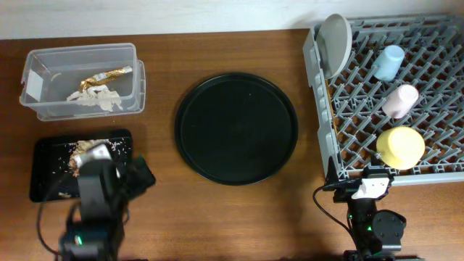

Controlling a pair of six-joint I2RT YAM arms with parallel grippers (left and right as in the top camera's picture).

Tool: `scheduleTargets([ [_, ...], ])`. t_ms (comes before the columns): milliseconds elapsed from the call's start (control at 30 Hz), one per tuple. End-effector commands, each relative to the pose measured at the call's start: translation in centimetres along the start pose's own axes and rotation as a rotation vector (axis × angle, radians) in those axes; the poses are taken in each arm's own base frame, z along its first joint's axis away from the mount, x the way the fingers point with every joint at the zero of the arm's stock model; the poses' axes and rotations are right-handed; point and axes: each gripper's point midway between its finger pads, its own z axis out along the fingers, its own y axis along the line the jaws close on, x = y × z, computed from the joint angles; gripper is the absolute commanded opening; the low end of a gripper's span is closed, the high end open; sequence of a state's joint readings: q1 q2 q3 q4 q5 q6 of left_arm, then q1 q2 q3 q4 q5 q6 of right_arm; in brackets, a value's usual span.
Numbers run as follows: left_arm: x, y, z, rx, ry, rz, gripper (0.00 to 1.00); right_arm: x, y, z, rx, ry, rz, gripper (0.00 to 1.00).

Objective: Sort waste into correct bins and load items into the dishwasher rack

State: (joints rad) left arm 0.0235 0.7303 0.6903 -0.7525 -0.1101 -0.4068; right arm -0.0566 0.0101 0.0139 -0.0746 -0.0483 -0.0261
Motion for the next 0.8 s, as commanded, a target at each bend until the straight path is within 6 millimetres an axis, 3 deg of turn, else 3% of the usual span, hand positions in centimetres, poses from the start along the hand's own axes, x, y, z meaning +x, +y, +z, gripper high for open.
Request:
scheduleTargets([
  [0, 2.9, -0.3, 0.7, 0.108, -0.061, 0.035, 0.99, 0.3, -0.2, 0.0, 0.012, 0.003, 0.008, 0.98],
  [200, 3.2, -0.4, 1.9, 0.180, -0.232, 0.024, 0.99, 0.3, -0.2, 0.0, 0.012, 0.003, 0.008, 0.98],
  [500, 3.3, -2.6, 2.7, 0.399, -0.480, 0.037, 0.99, 0.3, -0.2, 0.0, 0.012, 0.003, 0.008, 0.98],
  [767, 2.2, -3.8, 0.4, 0.358, -0.661, 0.415, 0.99, 0.3, -0.2, 0.0, 0.012, 0.003, 0.008, 0.98],
])
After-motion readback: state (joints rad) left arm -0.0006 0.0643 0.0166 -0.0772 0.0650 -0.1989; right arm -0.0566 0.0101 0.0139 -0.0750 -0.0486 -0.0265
